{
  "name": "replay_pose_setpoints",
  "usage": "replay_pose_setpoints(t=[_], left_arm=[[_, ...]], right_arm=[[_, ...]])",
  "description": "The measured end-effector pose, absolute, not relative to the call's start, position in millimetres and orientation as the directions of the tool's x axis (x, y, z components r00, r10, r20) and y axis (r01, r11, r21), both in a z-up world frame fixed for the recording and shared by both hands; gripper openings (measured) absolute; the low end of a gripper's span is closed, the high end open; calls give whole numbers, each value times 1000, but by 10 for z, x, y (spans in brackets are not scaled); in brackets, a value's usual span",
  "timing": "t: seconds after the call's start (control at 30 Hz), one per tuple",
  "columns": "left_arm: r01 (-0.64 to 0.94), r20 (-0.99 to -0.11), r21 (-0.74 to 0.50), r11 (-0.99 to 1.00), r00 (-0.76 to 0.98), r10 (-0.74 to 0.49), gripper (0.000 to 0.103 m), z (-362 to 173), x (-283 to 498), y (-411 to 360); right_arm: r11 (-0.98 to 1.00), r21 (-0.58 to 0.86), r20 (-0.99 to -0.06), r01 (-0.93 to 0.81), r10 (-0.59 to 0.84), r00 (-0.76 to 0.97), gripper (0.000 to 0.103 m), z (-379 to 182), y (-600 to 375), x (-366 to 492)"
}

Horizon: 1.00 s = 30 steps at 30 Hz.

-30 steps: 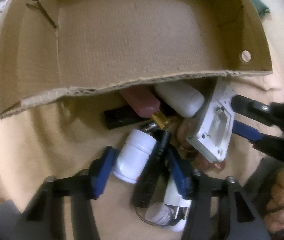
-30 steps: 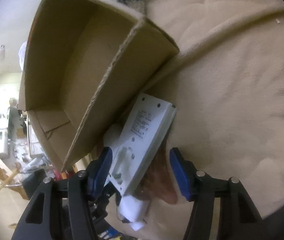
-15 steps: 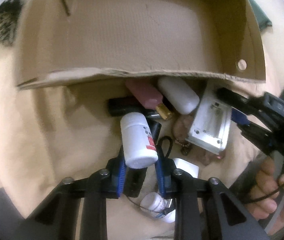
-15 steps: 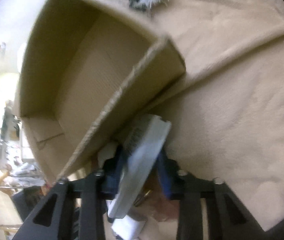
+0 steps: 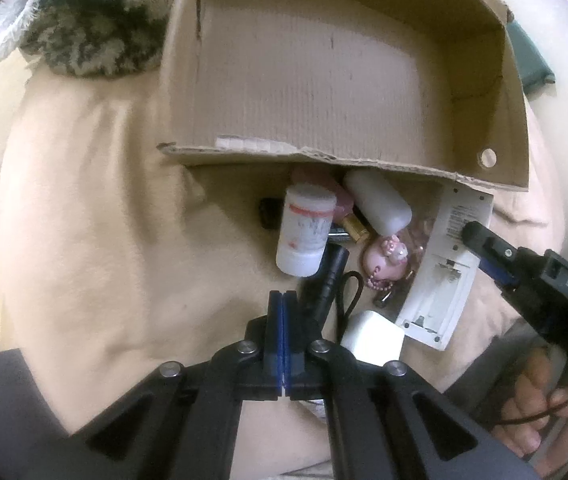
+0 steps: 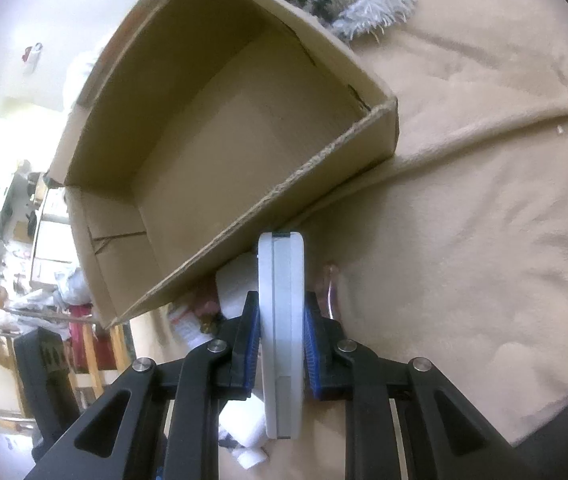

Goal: Organize rigid objects
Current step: 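Grasp the white battery charger with the right tool while the left tool grasps a white pill bottle, then carry both items into the box and stand the charger upright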

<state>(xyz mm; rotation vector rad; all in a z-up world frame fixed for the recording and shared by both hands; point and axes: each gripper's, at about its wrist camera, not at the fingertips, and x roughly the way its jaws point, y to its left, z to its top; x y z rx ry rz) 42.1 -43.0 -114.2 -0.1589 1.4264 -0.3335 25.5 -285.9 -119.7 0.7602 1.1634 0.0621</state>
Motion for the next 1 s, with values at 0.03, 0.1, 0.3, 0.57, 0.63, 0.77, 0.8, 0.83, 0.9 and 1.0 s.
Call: replay_pose_setpoints(t=[0.03, 0.1, 0.3, 0.57, 0.63, 0.77, 0.8, 0.83, 0.9, 1.0], left_arm=[[136, -941, -304, 943, 109, -319, 1, -1158, 416, -442], [139, -939, -306, 942, 118, -323, 1, -1162, 417, -477], [163, -930, -271, 949, 208, -302, 45, -1110, 446, -586], [216, -947, -213, 953, 195, -256, 24, -1351, 695, -950], [188, -944, -237, 953, 185, -271, 24, -1354, 718, -941], [181, -944, -227, 957, 198, -262, 24, -1239, 648, -827], [171, -944, -231, 958, 197, -263, 24, -1202, 609, -804], [165, -945, -228, 960, 200, -259, 24, -1166, 573, -785], [156, -947, -213, 964, 210, -243, 24, -1079, 485, -755], [136, -938, -214, 967, 247, -242, 24, -951, 325, -696]], right_arm=[[756, 566, -803, 330, 414, 428, 22, -1184, -2850, 267], [751, 569, -800, 334, 413, 436, 22, -1186, -2879, 246], [753, 571, -795, 328, 406, 451, 22, -1127, -2878, 199], [749, 582, -784, 316, 413, 464, 22, -1091, -2944, 161], [747, 584, -783, 318, 414, 464, 22, -1093, -2962, 152], [749, 585, -782, 311, 419, 462, 22, -1052, -2962, 99], [751, 585, -782, 307, 420, 460, 22, -1038, -2953, 89], [755, 583, -783, 301, 423, 456, 22, -1025, -2941, 82], [764, 580, -785, 282, 431, 444, 22, -982, -2907, 81], [770, 586, -771, 251, 436, 463, 22, -843, -2886, 60]])
